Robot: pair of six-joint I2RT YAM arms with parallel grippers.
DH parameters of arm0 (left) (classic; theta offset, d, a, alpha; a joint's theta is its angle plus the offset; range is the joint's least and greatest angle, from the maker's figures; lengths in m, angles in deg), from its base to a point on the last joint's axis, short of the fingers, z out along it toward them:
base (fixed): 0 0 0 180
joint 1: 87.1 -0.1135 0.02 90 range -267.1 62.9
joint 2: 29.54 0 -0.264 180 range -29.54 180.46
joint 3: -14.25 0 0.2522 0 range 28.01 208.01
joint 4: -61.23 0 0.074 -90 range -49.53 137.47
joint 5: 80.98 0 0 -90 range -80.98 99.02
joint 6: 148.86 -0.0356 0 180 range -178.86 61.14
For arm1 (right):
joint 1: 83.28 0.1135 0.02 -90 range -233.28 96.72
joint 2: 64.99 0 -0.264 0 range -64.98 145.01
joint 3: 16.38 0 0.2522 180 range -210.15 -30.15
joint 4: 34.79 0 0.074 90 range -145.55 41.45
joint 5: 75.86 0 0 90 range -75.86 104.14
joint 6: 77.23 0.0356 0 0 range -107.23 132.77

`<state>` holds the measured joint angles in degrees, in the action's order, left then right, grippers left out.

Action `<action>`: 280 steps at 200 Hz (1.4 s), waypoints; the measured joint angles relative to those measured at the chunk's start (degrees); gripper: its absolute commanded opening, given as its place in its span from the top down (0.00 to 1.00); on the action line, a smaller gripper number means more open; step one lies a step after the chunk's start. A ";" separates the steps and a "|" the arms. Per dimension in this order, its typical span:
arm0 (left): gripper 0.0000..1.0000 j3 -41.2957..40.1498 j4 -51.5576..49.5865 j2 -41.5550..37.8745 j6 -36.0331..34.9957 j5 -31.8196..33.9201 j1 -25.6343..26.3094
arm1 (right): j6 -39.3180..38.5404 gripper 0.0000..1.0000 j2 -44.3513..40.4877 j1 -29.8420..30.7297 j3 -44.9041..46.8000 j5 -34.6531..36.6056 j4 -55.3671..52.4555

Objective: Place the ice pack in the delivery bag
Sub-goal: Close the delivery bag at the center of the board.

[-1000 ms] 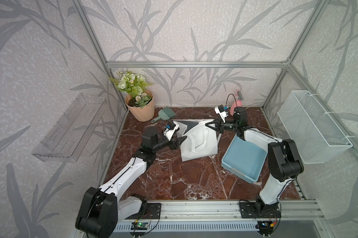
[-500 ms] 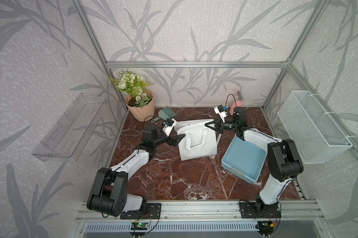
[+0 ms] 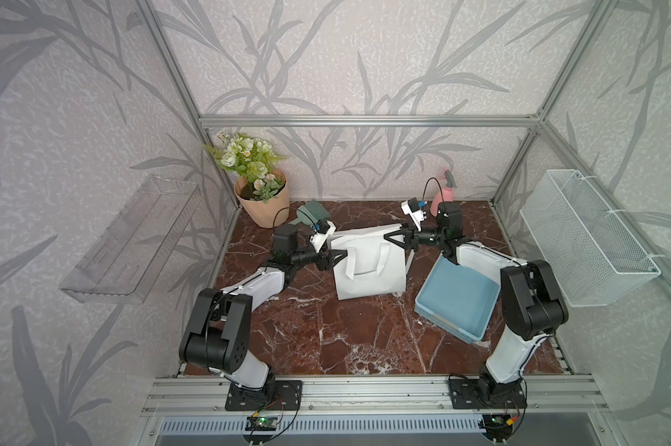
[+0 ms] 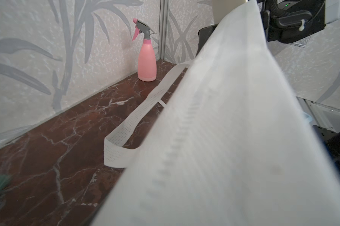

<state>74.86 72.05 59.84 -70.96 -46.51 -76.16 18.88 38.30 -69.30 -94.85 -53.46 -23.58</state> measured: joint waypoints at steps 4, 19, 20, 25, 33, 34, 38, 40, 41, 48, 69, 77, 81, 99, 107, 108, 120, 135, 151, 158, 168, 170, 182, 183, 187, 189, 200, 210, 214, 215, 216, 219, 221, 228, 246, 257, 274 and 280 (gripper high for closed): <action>0.44 0.00 -0.26 0.00 -0.02 -0.24 0.04 | 0.07 0.57 0.07 0.00 0.39 0.02 0.33; 0.55 0.00 -0.98 0.00 -0.37 -0.79 0.02 | 0.15 0.58 0.24 0.00 1.42 0.04 1.05; 0.57 0.00 -1.01 0.00 -0.42 -0.79 0.02 | 0.20 0.59 0.28 0.00 1.55 0.04 1.20; 0.63 0.00 -1.40 0.04 -0.61 -1.16 0.02 | 0.33 0.62 0.42 0.00 1.88 0.07 1.64; 0.73 0.04 -1.92 0.15 -0.63 -1.64 -0.02 | 0.68 0.68 0.59 -0.02 2.25 0.02 2.38; 0.74 0.04 -1.92 0.15 -0.81 -1.66 -0.04 | 0.74 0.69 0.61 -0.02 2.29 0.02 2.43; 0.77 0.09 -2.16 0.37 -0.46 -2.14 -0.04 | 0.90 0.73 0.70 -0.02 2.43 0.04 2.89; 0.79 0.13 -2.23 0.42 -0.90 -2.14 -0.07 | 1.38 0.76 0.81 -0.04 2.54 0.07 3.15; 0.80 0.15 -2.29 0.46 -1.03 -2.21 -0.07 | 1.40 0.78 0.85 -0.04 2.58 0.07 3.28; 0.81 0.39 -2.69 0.87 -1.01 -2.80 -0.15 | 2.08 0.84 1.07 -0.07 2.80 0.09 4.11; 0.93 1.36 -3.45 2.01 -0.48 -3.65 -0.37 | 5.70 1.00 2.16 -0.68 4.09 -0.04 9.33; 1.00 1.44 -3.54 2.12 -0.42 -4.04 -0.52 | 7.52 1.00 2.56 -0.96 4.85 -0.28 12.04; 1.00 1.44 -3.72 2.12 -0.42 -4.20 -0.61 | 8.44 1.00 2.75 -1.05 5.20 -0.42 13.18; 1.00 1.44 -3.78 2.12 0.13 -4.66 -0.55 | 10.86 1.00 3.13 -1.40 6.36 -0.68 16.59; 1.00 1.44 -3.67 2.12 0.33 -4.72 -0.59 | 11.65 1.00 3.17 -1.38 6.60 -0.72 17.66; 1.00 1.44 -3.67 2.12 0.33 -4.72 -0.59 | 11.65 1.00 3.17 -1.38 6.60 -0.72 17.66; 0.97 1.44 -3.41 2.12 0.79 -4.76 -0.61 | 12.90 1.00 3.17 -1.33 6.78 -0.87 19.04; 0.76 1.51 -3.08 2.12 1.57 -4.79 -0.66 | 14.47 1.00 3.21 -1.33 7.10 -0.96 20.70; 0.57 1.99 -3.13 2.12 2.36 -4.50 -0.90 | 15.78 1.00 3.21 -1.33 7.26 -1.03 21.92; 0.54 2.21 -3.13 2.12 2.82 -4.44 -0.98 | 16.22 1.00 3.21 -1.33 7.26 -1.01 22.40; 0.51 2.58 -3.15 2.12 3.63 -4.44 -1.01 | 16.63 1.00 3.21 -1.33 7.26 -1.01 22.91; 0.50 2.67 -3.23 2.12 3.91 -4.26 -1.01 | 16.65 1.00 3.21 -1.33 7.26 -0.96 22.97; 0.43 3.19 -3.50 2.10 4.35 -4.24 -1.01 | 16.81 1.00 3.21 -1.31 7.28 -0.92 23.32; 0.42 3.28 -3.54 2.10 4.28 -4.22 -1.01 | 16.81 1.00 3.21 -1.31 7.26 -0.92 23.34; 0.41 3.61 -3.72 2.10 4.55 -4.07 -1.01 | 16.81 1.00 3.21 -1.31 7.28 -0.92 23.45; 0.41 3.72 -3.76 2.10 4.57 -4.07 -1.01 | 16.81 1.00 3.21 -1.31 7.28 -0.90 23.50; 0.40 4.61 -4.68 1.84 5.09 -3.32 -1.11 | 16.79 1.00 3.21 -1.29 7.28 -0.87 23.61; 0.40 5.70 -5.75 1.25 5.29 -2.56 -1.36 | 16.68 1.00 3.19 -1.27 7.26 -0.85 23.63; 0.40 6.12 -6.23 0.90 5.42 -2.29 -1.40 | 16.61 1.00 3.19 -1.27 7.28 -0.85 23.63; 0.39 6.38 -6.45 0.79 5.44 -2.19 -1.40 | 16.61 1.00 3.19 -1.27 7.28 -0.85 23.63; 0.39 6.47 -6.54 0.70 5.46 -2.14 -1.42 | 16.59 1.00 3.19 -1.27 7.28 -0.85 23.63; 0.38 6.78 -6.88 0.39 5.60 -1.92 -1.46 | 16.55 1.00 3.17 -1.27 7.28 -0.83 23.63; 0.38 7.13 -7.15 0.15 5.66 -1.66 -1.51 | 16.55 1.00 3.17 -1.27 7.28 -0.83 23.63; 0.37 7.98 -7.67 -0.68 6.05 -1.07 -1.70 | 16.44 1.00 3.17 -1.22 7.28 -0.83 23.63; 0.29 10.56 -8.68 -3.63 8.26 0.66 -2.56 | 16.22 1.00 3.06 -1.09 7.34 -0.79 23.61; 0.28 12.81 -9.51 -5.68 10.54 2.05 -3.06 | 16.04 1.00 2.84 -0.94 7.50 -0.59 23.58; 0.26 16.61 -10.71 -7.69 12.74 3.85 -3.43 | 15.65 1.00 2.49 -0.83 7.85 -0.42 23.54; 0.27 17.97 -10.93 -8.11 13.53 4.74 -3.48 | 15.45 1.00 2.40 -0.79 7.93 -0.39 23.54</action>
<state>92.82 61.12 51.74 -57.43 -41.76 -79.63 34.33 40.70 -70.09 -86.92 -53.85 -0.04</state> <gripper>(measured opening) 0.733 0.046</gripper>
